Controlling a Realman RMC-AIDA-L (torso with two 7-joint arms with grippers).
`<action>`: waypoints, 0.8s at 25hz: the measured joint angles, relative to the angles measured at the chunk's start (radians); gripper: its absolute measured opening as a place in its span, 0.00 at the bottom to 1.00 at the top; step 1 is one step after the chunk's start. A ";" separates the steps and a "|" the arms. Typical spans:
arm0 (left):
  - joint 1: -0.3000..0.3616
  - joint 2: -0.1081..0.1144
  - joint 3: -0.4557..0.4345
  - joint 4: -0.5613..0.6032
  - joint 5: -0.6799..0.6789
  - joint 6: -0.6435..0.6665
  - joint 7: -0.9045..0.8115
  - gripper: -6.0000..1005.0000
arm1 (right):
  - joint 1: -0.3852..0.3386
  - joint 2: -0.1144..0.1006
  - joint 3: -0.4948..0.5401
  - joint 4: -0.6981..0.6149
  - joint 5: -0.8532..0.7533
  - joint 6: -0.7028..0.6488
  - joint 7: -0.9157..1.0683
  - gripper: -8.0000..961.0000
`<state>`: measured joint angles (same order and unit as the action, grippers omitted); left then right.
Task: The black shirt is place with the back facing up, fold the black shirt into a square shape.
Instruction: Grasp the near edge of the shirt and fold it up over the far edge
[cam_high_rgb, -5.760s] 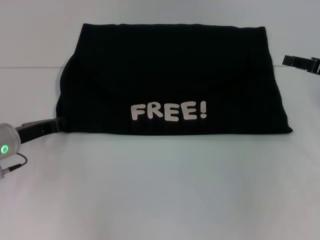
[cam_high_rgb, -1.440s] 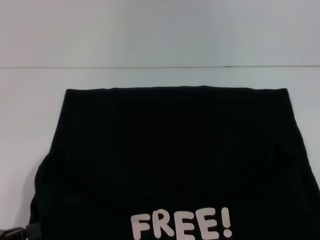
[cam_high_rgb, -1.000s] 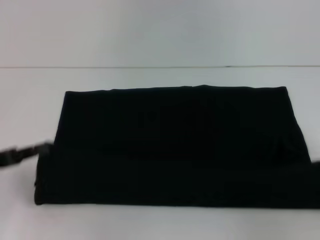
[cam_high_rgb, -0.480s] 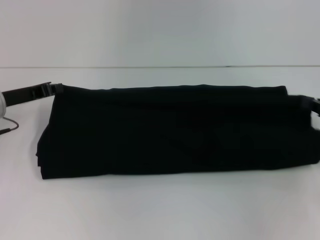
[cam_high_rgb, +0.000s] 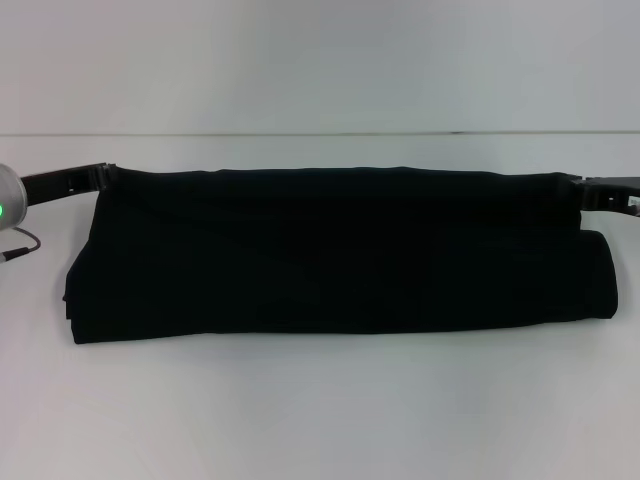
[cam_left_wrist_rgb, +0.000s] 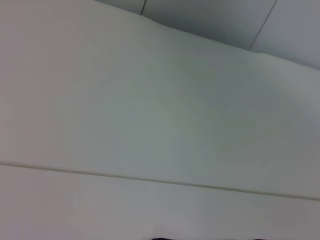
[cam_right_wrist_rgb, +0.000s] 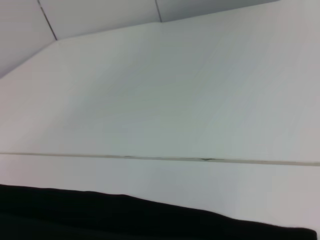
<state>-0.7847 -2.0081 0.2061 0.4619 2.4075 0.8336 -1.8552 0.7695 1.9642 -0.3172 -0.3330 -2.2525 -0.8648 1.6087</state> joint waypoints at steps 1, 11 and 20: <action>0.000 -0.001 0.004 0.000 -0.001 -0.009 0.000 0.01 | 0.005 0.005 -0.005 0.000 0.001 0.015 0.000 0.05; -0.016 0.000 0.032 0.013 -0.064 -0.010 0.024 0.01 | 0.017 0.008 0.002 -0.014 0.005 0.050 0.005 0.06; -0.050 -0.002 0.034 0.019 -0.078 -0.038 0.050 0.01 | 0.026 0.002 -0.005 -0.049 0.005 0.061 0.038 0.07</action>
<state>-0.8348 -2.0102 0.2403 0.4806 2.3294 0.7951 -1.8050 0.7953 1.9661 -0.3226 -0.3815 -2.2474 -0.8035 1.6472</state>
